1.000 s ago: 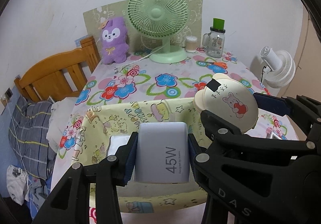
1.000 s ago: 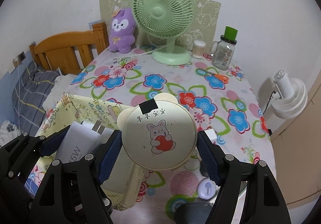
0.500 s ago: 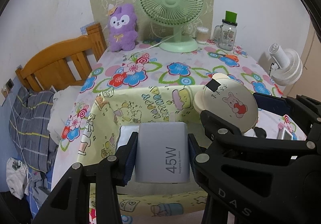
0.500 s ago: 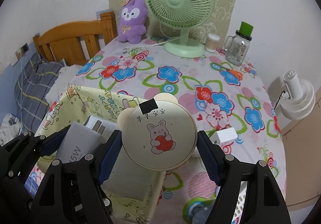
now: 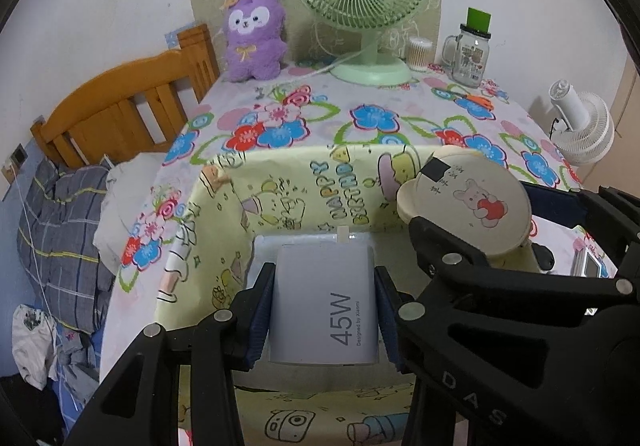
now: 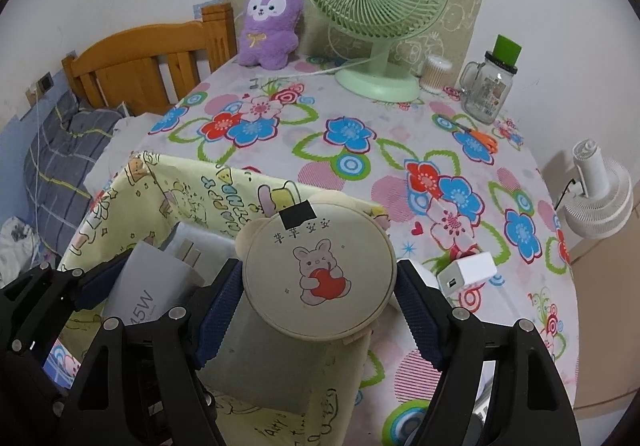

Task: Organize rigid objects
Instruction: 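Lower the charger into the box and open the left gripper while the right gripper releases the compact inside, then withdraw both open grippers up out of the yellow box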

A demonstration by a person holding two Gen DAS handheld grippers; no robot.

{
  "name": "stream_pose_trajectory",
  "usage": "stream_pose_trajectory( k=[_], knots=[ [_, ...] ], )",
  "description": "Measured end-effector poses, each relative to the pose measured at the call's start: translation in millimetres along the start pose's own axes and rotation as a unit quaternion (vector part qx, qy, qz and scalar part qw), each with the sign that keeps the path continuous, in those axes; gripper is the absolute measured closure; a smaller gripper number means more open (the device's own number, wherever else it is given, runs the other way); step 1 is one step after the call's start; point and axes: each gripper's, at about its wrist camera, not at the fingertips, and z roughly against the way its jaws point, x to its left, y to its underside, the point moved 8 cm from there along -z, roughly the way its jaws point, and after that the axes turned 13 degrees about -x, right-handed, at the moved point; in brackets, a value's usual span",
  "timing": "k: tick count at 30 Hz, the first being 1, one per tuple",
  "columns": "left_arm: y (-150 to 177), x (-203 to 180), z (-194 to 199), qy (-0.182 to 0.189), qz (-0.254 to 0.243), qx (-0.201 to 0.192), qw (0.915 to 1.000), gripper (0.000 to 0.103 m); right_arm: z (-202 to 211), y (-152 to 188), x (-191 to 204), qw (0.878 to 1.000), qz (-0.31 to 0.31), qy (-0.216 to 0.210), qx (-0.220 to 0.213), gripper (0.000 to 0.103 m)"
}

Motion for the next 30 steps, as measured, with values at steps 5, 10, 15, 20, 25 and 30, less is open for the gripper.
stream_pose_trajectory(
  k=[5,10,15,20,25,30],
  knots=[
    [5,0,-7,-0.001,0.001,0.006,1.0000,0.045,-8,7,1,1.000,-0.013,-0.003,0.009,0.024],
    [5,2,-5,-0.005,0.003,-0.001,1.0000,0.024,-8,5,3,1.000,-0.006,-0.002,0.000,0.015],
    [4,1,-3,-0.007,0.003,-0.002,1.0000,0.018,-5,4,0,1.000,-0.002,0.005,-0.007,0.011],
    [1,-3,4,-0.008,0.002,-0.009,0.9999,0.012,4,3,-4,1.000,-0.005,0.007,-0.014,0.009],
    [0,-12,12,-0.005,0.001,-0.013,0.9999,0.008,13,3,-11,1.000,-0.009,0.008,-0.018,0.008],
    [-2,-21,18,-0.005,-0.004,-0.016,0.9998,0.007,23,6,-20,1.000,-0.013,0.010,-0.022,0.007]
  ],
)
